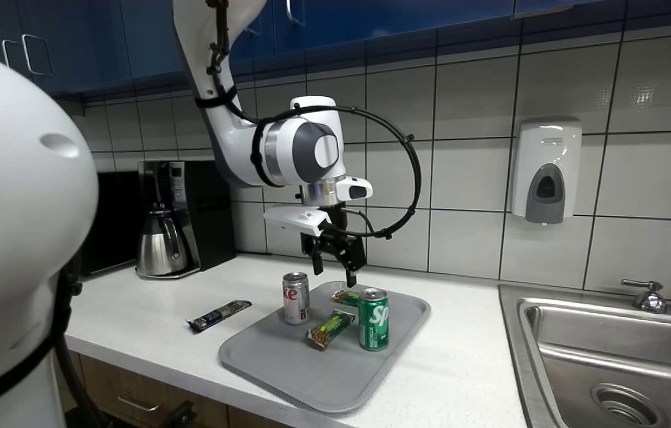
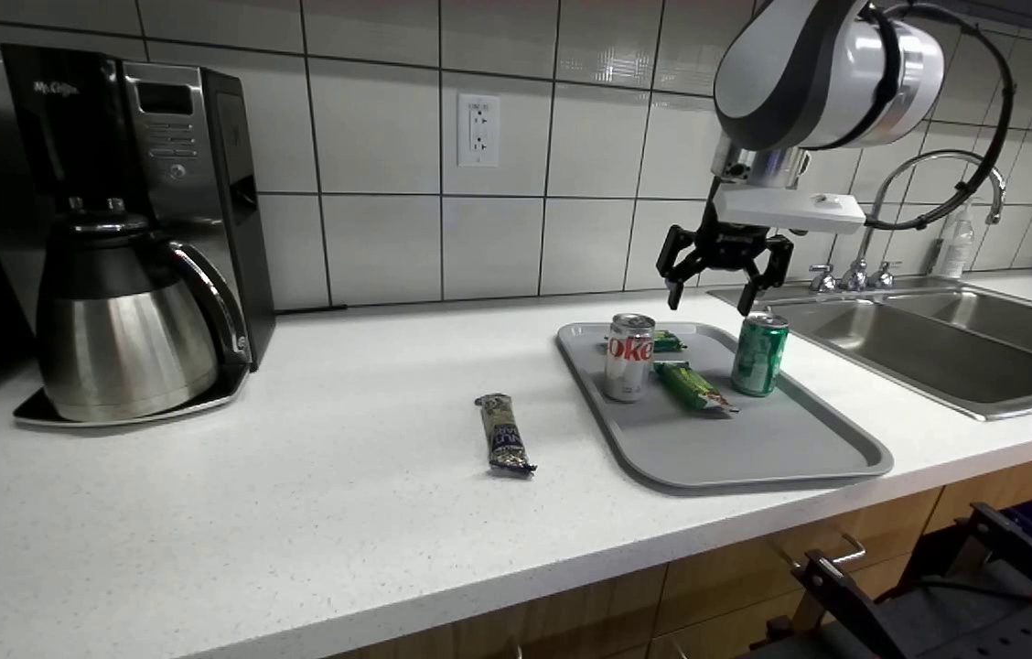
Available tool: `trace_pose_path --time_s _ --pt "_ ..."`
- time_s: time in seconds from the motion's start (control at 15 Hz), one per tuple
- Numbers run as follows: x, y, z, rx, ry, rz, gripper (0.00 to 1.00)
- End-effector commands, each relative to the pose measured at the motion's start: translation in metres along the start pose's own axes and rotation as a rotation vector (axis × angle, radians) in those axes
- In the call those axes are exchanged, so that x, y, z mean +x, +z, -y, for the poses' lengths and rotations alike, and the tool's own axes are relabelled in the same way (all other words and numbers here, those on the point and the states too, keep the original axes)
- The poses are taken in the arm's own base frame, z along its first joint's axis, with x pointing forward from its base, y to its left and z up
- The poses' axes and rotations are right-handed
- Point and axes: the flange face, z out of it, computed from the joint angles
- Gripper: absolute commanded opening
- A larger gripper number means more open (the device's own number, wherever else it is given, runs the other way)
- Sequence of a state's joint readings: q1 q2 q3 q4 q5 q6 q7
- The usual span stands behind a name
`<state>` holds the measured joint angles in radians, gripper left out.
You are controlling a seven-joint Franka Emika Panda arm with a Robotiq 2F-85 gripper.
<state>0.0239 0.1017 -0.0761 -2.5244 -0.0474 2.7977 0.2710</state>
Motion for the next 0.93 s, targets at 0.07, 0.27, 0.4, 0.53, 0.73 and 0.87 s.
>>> trace_pose_path --time_s 0.07,0.27,0.4,0.53,0.73,0.87 --pt "0.005 0.007 -0.001 -0.016 -0.029 0.025 1.00" --pt "0.007 0.014 -0.001 -0.020 -0.031 0.036 1.00" --pt "0.008 0.018 0.000 -0.021 -0.032 0.041 1.00" --pt "0.009 0.022 0.001 -0.023 -0.034 0.046 1.00" --pt "0.012 0.030 0.004 -0.028 -0.040 0.055 1.00" --pt "0.013 0.034 0.006 -0.030 -0.045 0.061 1.00"
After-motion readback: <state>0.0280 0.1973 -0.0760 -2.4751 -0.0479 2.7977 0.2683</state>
